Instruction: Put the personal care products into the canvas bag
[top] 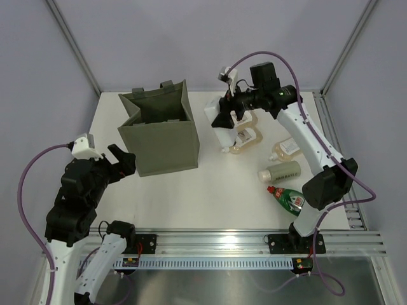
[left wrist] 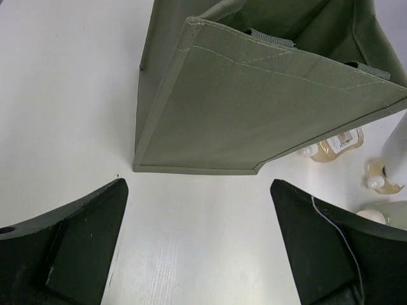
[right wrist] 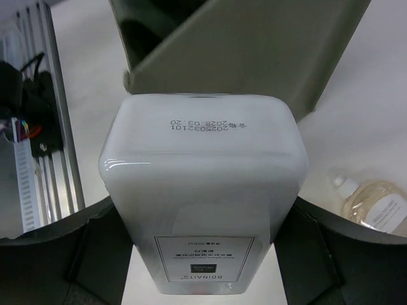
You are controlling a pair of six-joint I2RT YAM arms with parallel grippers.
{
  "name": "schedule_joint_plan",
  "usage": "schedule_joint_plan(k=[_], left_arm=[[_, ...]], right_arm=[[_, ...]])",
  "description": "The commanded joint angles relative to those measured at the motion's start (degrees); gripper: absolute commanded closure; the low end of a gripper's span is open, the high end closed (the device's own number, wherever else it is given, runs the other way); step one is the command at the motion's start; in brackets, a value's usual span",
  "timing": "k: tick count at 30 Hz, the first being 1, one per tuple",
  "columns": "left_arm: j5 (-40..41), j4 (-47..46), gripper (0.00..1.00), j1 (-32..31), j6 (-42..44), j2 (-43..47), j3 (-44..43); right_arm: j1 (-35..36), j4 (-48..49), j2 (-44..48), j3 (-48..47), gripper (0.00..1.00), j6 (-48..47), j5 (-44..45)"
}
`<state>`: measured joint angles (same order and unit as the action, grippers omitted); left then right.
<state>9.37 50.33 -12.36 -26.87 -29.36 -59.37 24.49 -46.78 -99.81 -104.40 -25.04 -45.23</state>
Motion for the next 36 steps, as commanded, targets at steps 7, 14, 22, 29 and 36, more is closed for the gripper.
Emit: schedule_joint_plan(k=[7, 14, 22, 29, 36], left_arm=[[1.4, -1.6, 0.01, 0.1, -0.6, 1.1, 1.0], [1.6, -1.7, 0.01, 0.1, -0.6, 0.1, 0.8], [2.5, -0.5, 0.01, 0.1, -2.0, 1.3, 1.5], [2.8, 0.2, 0.01, 0.1, -2.6, 2.7, 3.0], [2.1, -0.4, 0.01, 0.1, -1.8, 2.4, 4.2]], right_arm=[[2.4, 12.1, -9.1, -41.1, 1.00, 27.8, -1.0], [11.0, 27.3, -16.6, -47.1, 1.00, 34.5, 11.4], [14.7, 34.5, -23.7, -48.3, 1.00, 35.1, 16.0], [16.6, 29.3, -24.0, -38.0, 1.00, 20.0, 10.4], [18.0, 14.2, -23.6, -28.8, 1.00, 3.1, -2.8]])
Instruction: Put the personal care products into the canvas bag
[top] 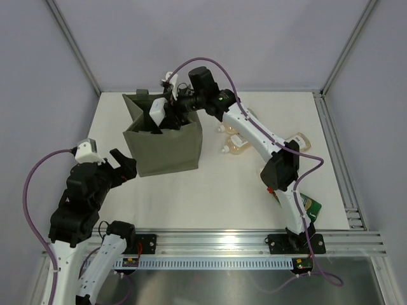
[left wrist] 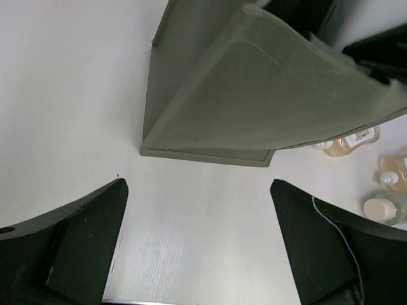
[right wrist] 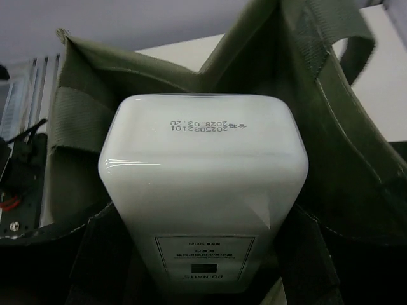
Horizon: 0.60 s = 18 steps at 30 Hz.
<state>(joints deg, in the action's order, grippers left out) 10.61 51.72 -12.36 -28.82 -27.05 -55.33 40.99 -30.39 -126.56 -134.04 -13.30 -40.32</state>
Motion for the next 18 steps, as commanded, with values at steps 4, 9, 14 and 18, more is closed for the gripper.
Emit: schedule_joint_plan(k=[4, 9, 14, 18], left_arm=[[0.9, -2.0, 0.01, 0.1, 0.5, 0.3, 0.5], [0.5, -2.6, 0.01, 0.1, 0.3, 0.9, 1.5], [-0.3, -2.9, 0.01, 0.1, -0.2, 1.7, 2.5], [-1.1, -2.9, 0.01, 0.1, -1.0, 2.2, 3.3]], right_arm=[[2.2, -7.2, 1.3, 2.5, 0.93, -12.2, -2.9], [2.5, -8.9, -2.7, 1.9, 0.75, -11.3, 4.9], [2.5, -8.9, -6.8, 0.2, 0.52, -9.0, 9.8], [2.7, -10.4, -10.5, -3.0, 0.35, -8.7, 11.2]])
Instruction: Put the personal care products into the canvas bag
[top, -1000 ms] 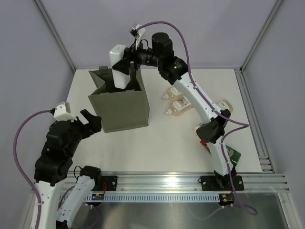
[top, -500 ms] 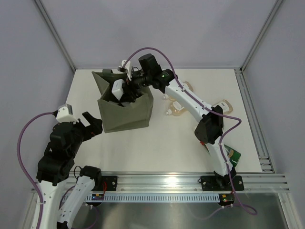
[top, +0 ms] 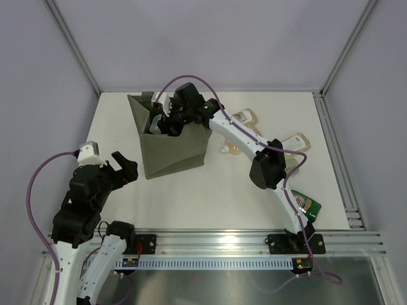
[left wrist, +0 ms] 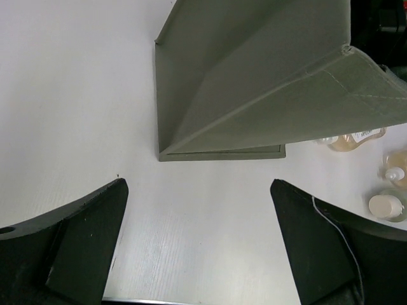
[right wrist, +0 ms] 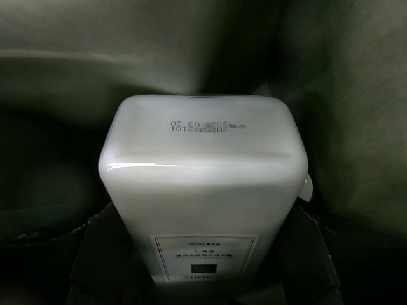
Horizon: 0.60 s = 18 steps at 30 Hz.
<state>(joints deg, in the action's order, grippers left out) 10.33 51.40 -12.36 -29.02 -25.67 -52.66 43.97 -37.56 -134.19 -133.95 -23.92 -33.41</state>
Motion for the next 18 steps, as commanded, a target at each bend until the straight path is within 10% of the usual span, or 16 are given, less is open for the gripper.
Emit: schedule_joint_plan(k=[1, 9, 18], left_arm=[[-1.1, -2.7, 0.01, 0.1, -1.0, 0.9, 0.9], [-2.9, -4.4, 0.01, 0.1, -2.4, 1.9, 2.5], [-6.7, -7.9, 0.01, 0.1, -2.7, 1.0, 3.1]], right_arm=[[-0.4, -3.2, -3.4, -3.1, 0.32, 1.5, 4.2], [-0.5, -5.1, -1.7, -7.1, 0.01, 1.9, 1.2], [-3.2, -4.6, 7.0, -9.8, 0.00, 8.8, -6.4]])
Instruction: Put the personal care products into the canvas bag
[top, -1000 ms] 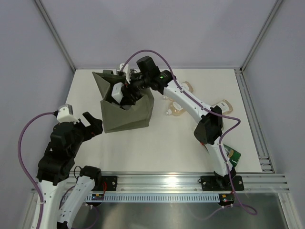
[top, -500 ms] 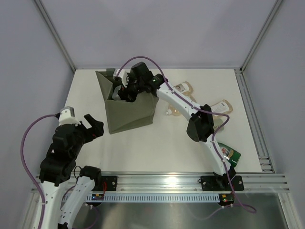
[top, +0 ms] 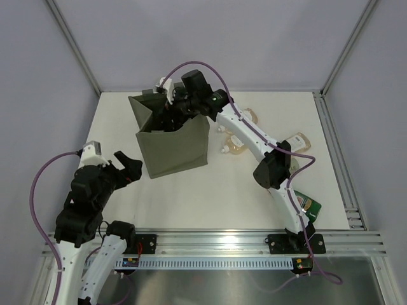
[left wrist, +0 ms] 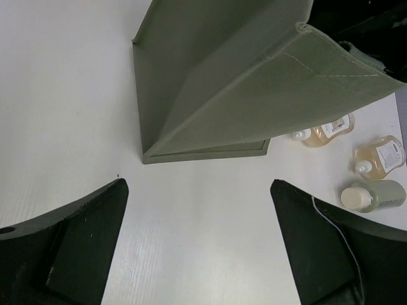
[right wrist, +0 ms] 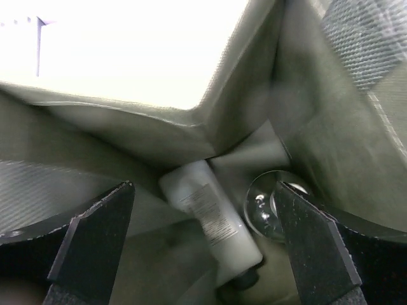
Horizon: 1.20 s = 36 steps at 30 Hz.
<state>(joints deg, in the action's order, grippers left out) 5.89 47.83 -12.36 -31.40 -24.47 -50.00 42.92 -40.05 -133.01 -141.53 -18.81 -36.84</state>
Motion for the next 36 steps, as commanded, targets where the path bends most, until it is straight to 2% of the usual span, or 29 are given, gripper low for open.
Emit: schedule_joint_plan(k=[1, 5, 8, 9, 11, 12, 14, 18, 23, 27, 29, 32, 36], left_arm=[[-2.4, -4.4, 0.01, 0.1, -0.2, -0.4, 0.4], [-3.2, -5.5, 0.01, 0.1, 0.5, -0.6, 0.5], [-3.6, -6.3, 0.01, 0.1, 0.0, -0.6, 1.7], [-4.1, -6.7, 0.01, 0.1, -0.1, -0.5, 2.2], [-5.1, -8.2, 0.01, 0.1, -0.3, -0.5, 3.9], [-6.9, -8.7, 0.01, 0.1, -0.2, -0.7, 4.5], [-9.1, -10.6, 0.01, 0.1, 0.1, -0.8, 6.1], [-15.1, -12.7, 0.01, 0.1, 1.3, -1.7, 8.2], [-20.2, -14.5, 0.01, 0.1, 3.5, -3.4, 9.4], [-23.6, -14.6, 0.01, 0.1, 5.4, -5.1, 8.8], [-23.6, -14.3, 0.01, 0.1, 6.3, -5.9, 8.5], [-23.7, -14.6, 0.01, 0.1, 6.6, -6.2, 8.2], [-23.4, -13.9, 0.01, 0.1, 6.5, -5.9, 7.9]], right_arm=[[-2.4, -2.4, 7.2, -2.1, 0.00, 4.0, -3.3], [-6.3, -3.5, 12.8, 0.8, 0.01, 4.6, -8.6], [-12.3, -3.7, 20.1, 9.2, 0.01, 2.6, -16.3], [-14.1, -3.4, 24.4, 15.9, 0.00, -0.7, -18.2], [-19.0, -5.0, 28.7, 22.7, 0.00, -6.3, -21.3], [-20.4, -10.3, 30.5, 28.2, 0.00, -15.7, -21.4], [-23.0, -16.6, 34.9, 33.0, 0.01, -25.1, -15.6], [-26.3, -26.8, 41.0, 49.5, 0.01, -43.6, -3.2], [-33.8, -31.1, 46.3, 62.5, 0.02, -61.6, 7.7], [-37.8, -31.3, 44.5, 65.3, 0.02, -70.1, 12.8], [-38.3, -28.4, 43.1, 68.2, 0.00, -74.2, 18.6], [-39.0, -21.1, 41.0, 72.7, 0.00, -77.9, 25.8], [-39.2, -20.2, 35.0, 70.4, 0.01, -77.3, 27.3]])
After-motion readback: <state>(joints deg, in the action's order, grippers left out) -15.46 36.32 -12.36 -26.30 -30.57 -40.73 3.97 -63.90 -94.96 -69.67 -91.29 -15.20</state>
